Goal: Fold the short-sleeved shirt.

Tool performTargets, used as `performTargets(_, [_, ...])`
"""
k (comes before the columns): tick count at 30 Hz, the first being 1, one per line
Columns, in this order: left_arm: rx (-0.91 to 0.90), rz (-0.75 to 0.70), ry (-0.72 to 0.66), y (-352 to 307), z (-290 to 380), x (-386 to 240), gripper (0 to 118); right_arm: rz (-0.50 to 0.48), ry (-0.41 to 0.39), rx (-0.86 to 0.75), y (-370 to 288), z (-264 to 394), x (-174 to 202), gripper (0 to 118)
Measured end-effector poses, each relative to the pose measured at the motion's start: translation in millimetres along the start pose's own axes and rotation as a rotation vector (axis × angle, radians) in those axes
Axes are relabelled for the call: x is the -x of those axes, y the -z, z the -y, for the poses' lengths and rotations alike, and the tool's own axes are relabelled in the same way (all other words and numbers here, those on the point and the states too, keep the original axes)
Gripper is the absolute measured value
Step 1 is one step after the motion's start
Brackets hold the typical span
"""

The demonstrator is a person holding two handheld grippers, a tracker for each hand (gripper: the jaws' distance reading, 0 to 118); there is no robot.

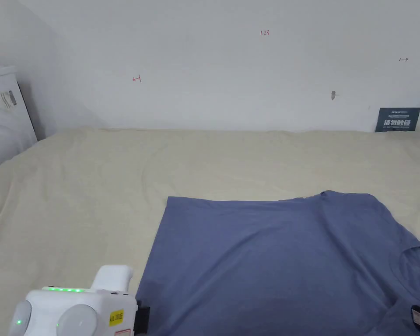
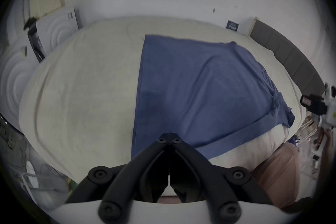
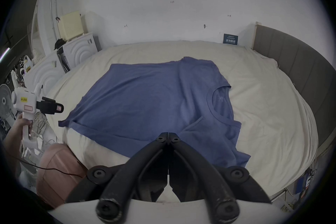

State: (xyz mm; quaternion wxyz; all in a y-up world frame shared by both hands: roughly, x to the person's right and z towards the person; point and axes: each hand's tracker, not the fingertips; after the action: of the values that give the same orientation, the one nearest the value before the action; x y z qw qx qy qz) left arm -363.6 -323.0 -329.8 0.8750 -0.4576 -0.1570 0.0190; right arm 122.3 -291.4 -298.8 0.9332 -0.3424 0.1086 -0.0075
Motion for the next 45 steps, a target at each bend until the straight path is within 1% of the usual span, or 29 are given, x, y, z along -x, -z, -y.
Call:
performTargets(1, [0.019, 0.040, -0.029, 4, 2, 9, 4, -0.001, 0.003, 0.011, 2, 1, -1, 0])
performTargets(2, [0.054, 0.081, -0.051, 10, 4, 17, 38, -0.005, 0.008, 0.022, 3, 0, -1, 0])
performTargets(3, [0.077, 0.087, -0.071, 13, 8, 19, 73, -0.011, 0.013, 0.028, 4, 1, -1, 0])
performTargets(4, [0.072, 0.073, -0.087, 18, 10, 23, 99, -0.017, 0.014, 0.033, 4, 1, -1, 0])
performTargets(5, [0.074, 0.073, -0.077, 24, 13, 26, 111, -0.022, 0.009, 0.039, 5, 1, 0, 0])
performTargets(6, [0.072, 0.075, -0.078, 28, 16, 27, 111, -0.024, 0.000, 0.045, 6, -1, 0, 0])
performTargets(10, [0.093, 0.026, -0.062, 47, 17, 30, 111, -0.008, -0.050, 0.052, 8, -4, 4, 0])
performTargets(12, [0.126, 0.017, -0.062, 53, 19, 31, 111, -0.015, -0.054, 0.054, 9, -6, 4, 0])
performTargets(15, [0.138, -0.028, 0.011, 49, 14, 19, 109, -0.028, -0.039, 0.064, 13, -8, 1, 0])
performTargets(16, [0.151, -0.062, 0.035, 47, 13, 15, 103, -0.029, -0.031, 0.069, 15, -7, -1, 0])
performTargets(17, [0.151, -0.084, 0.062, 45, 13, 10, 91, -0.029, -0.024, 0.072, 17, -7, -2, 0])
performTargets(19, [0.152, -0.107, 0.119, 39, 15, 3, 74, -0.023, -0.013, 0.074, 19, -5, -7, 0])
performTargets(21, [0.134, -0.101, 0.144, 33, 18, -4, 44, -0.015, -0.003, 0.075, 19, -4, -13, 0])
performTargets(22, [0.117, -0.103, 0.155, 31, 18, -8, 25, -0.008, 0.004, 0.073, 19, -2, -17, 0])
performTargets(23, [0.104, -0.095, 0.153, 27, 18, -9, 2, -0.001, 0.013, 0.071, 18, -1, -21, 0])
performTargets(25, [0.069, -0.111, 0.152, 24, 17, -12, 2, 0.012, 0.030, 0.067, 16, 1, -34, 0])
performTargets(27, [0.067, -0.082, 0.127, 23, 14, -7, 2, 0.041, 0.048, 0.069, 16, 5, -50, 0])
performTargets(28, [0.072, -0.070, 0.109, 24, 14, -6, 2, 0.073, 0.076, 0.085, 17, 6, -59, 0])
performTargets(29, [0.074, -0.067, 0.104, 25, 14, -6, 2, 0.084, 0.099, 0.095, 17, 8, -68, 0])
performTargets(30, [0.074, -0.064, 0.099, 26, 15, -5, 2, 0.073, 0.128, 0.107, 20, 11, -80, 14])
performTargets(31, [0.075, -0.063, 0.099, 26, 14, -6, 2, 0.062, 0.163, 0.119, 22, 13, -90, 44])
performTargets(32, [0.071, -0.077, 0.110, 27, 14, -5, 2, 0.050, 0.197, 0.142, 24, 16, -98, 78])
performTargets(33, [0.075, -0.079, 0.112, 28, 15, -5, 2, 0.044, 0.215, 0.195, 28, 18, -105, 82])
performTargets(35, [0.081, -0.079, 0.112, 28, 16, -7, 2, 0.072, 0.204, 0.247, 35, 25, -111, 81])
performTargets(40, [0.095, -0.063, 0.091, 27, 16, -9, 2, 0.102, 0.089, 0.414, 61, 43, -106, 81])
performTargets(41, [0.098, -0.065, 0.092, 28, 16, -10, 2, 0.114, 0.062, 0.434, 65, 46, -103, 78])
performTargets(42, [0.100, -0.065, 0.094, 28, 16, -11, 2, 0.116, 0.041, 0.426, 65, 49, -98, 68])
performTargets(44, [0.108, -0.055, 0.087, 28, 16, -10, 2, 0.094, 0.059, 0.390, 62, 47, -94, 32])
performTargets(45, [0.108, -0.055, 0.087, 28, 16, -10, 2, 0.073, 0.075, 0.373, 60, 43, -94, 8])
